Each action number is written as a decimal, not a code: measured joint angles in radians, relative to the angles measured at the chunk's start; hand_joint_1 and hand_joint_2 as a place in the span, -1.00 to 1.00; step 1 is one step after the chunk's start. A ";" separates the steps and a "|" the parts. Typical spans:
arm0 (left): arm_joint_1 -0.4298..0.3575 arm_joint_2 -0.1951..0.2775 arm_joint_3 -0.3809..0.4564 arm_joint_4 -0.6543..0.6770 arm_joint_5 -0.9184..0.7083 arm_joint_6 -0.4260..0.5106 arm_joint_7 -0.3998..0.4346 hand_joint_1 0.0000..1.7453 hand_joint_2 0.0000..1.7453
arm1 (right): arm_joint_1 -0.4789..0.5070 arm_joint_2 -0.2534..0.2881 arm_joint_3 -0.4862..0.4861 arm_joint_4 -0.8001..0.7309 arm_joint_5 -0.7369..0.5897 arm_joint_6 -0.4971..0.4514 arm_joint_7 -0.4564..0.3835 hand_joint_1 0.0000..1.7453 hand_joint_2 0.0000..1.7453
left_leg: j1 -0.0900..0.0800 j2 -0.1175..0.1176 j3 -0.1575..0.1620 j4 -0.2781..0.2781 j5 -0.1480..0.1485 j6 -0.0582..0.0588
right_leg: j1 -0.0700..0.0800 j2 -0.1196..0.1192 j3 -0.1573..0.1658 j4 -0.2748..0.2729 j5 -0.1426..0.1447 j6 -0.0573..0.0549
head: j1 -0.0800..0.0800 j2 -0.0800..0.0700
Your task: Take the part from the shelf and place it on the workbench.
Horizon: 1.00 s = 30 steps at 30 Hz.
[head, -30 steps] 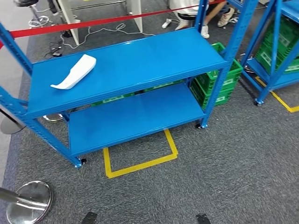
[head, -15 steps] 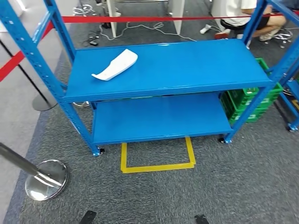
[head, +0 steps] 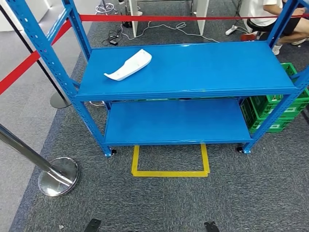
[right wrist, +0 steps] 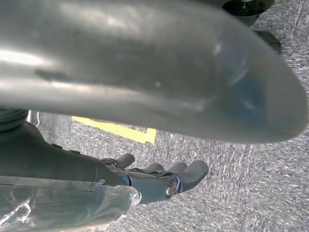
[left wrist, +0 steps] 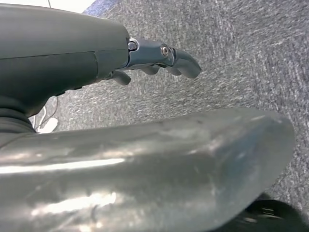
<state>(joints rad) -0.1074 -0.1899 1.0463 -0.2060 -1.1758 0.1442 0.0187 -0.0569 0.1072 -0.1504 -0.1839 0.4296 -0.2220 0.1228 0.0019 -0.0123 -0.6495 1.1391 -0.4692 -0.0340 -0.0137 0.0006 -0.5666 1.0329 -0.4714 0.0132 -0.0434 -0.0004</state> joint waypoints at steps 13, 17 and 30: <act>-0.001 -0.002 0.000 0.000 0.000 -0.005 0.000 -1.00 -1.00 | -0.003 0.000 -0.016 0.000 -0.010 0.008 0.027 -1.00 1.00 | -0.003 0.006 0.070 -0.148 0.035 0.019 | 0.010 -0.005 0.008 -0.024 0.011 0.020 | 0.000 0.000; -0.001 -0.002 0.000 0.000 0.000 -0.005 0.000 -1.00 -1.00 | -0.004 0.000 -0.023 0.000 -0.016 0.015 0.026 -1.00 1.00 | -0.003 0.006 0.070 -0.148 0.036 0.020 | 0.010 -0.005 0.009 -0.025 0.012 0.024 | 0.000 0.000; -0.001 -0.002 0.000 0.000 0.000 -0.005 0.000 -1.00 -1.00 | -0.004 0.000 -0.033 0.000 -0.018 0.016 0.025 -1.00 1.00 | -0.001 0.006 0.071 -0.149 0.038 0.021 | 0.012 -0.005 0.009 -0.024 0.012 0.024 | 0.000 0.000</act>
